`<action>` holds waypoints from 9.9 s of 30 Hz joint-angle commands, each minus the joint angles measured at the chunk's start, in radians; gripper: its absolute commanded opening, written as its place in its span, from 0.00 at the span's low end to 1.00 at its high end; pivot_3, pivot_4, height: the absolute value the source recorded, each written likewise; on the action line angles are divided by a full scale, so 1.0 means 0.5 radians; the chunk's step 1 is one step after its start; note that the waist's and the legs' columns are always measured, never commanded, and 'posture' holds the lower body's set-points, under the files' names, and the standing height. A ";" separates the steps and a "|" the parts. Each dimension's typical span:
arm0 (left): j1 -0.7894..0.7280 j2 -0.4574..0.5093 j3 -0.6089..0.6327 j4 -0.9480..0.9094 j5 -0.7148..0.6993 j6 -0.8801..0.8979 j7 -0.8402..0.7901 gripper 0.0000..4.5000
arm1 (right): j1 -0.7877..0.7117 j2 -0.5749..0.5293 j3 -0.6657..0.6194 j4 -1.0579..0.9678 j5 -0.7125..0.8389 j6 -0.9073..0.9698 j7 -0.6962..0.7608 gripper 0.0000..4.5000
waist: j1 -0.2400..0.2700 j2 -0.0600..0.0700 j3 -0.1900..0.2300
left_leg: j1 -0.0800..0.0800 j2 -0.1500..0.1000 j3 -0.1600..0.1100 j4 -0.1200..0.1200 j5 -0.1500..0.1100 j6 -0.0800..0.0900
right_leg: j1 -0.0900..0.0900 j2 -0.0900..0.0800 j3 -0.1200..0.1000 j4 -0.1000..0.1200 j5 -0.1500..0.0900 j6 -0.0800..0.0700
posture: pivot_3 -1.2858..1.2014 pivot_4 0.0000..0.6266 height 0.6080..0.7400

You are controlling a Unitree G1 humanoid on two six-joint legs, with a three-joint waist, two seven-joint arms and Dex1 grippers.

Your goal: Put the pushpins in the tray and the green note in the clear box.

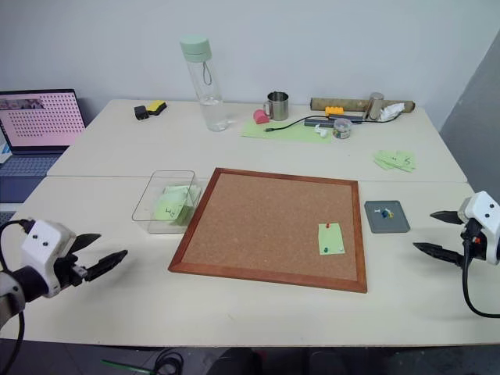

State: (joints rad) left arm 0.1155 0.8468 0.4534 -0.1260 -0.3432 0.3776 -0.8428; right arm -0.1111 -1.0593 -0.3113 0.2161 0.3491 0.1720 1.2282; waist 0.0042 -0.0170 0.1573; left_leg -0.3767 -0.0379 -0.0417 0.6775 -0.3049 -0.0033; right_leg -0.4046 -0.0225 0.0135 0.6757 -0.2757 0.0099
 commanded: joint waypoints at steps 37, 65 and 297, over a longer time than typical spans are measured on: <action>-1.037 -1.123 -1.418 0.747 0.490 -0.437 0.213 0.00 | -0.884 0.819 0.882 0.261 -0.424 -0.079 -0.371 0.94 | 0.001 0.000 -0.003 | 0.000 -0.003 -0.001 0.008 0.002 -0.002 | -0.001 0.002 0.001 0.007 0.001 0.002 | 0.52 0.24 1.00; -0.968 -1.116 -1.390 0.704 0.507 -0.390 0.255 0.00 | -0.879 0.893 0.770 0.129 -0.261 -0.004 -0.234 0.00 | -0.010 0.000 -0.003 | 0.000 -0.003 -0.001 0.007 0.001 -0.002 | -0.001 0.002 0.001 0.007 0.001 0.002 | 0.52 0.24 1.00; -0.910 -1.157 -0.756 -0.166 -0.705 0.866 0.268 0.41 | -0.429 0.789 0.757 -0.673 -0.574 -0.700 -0.664 0.00 | -0.009 -0.003 0.006 | 0.021 -0.003 -0.014 -0.001 0.000 -0.001 | 0.031 0.002 -0.008 -0.010 -0.005 0.009 | 0.52 0.24 1.00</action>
State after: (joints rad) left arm -0.3256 0.2968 0.0348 -0.1791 -0.6127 0.7573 -0.7402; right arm -0.2942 -0.6584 0.0670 -0.1161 0.0918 -0.0918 0.9124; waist -0.0004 -0.0186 0.1604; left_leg -0.3660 -0.0398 -0.0490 0.6771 -0.3046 -0.0040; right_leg -0.3888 -0.0217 0.0093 0.6705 -0.2779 0.0141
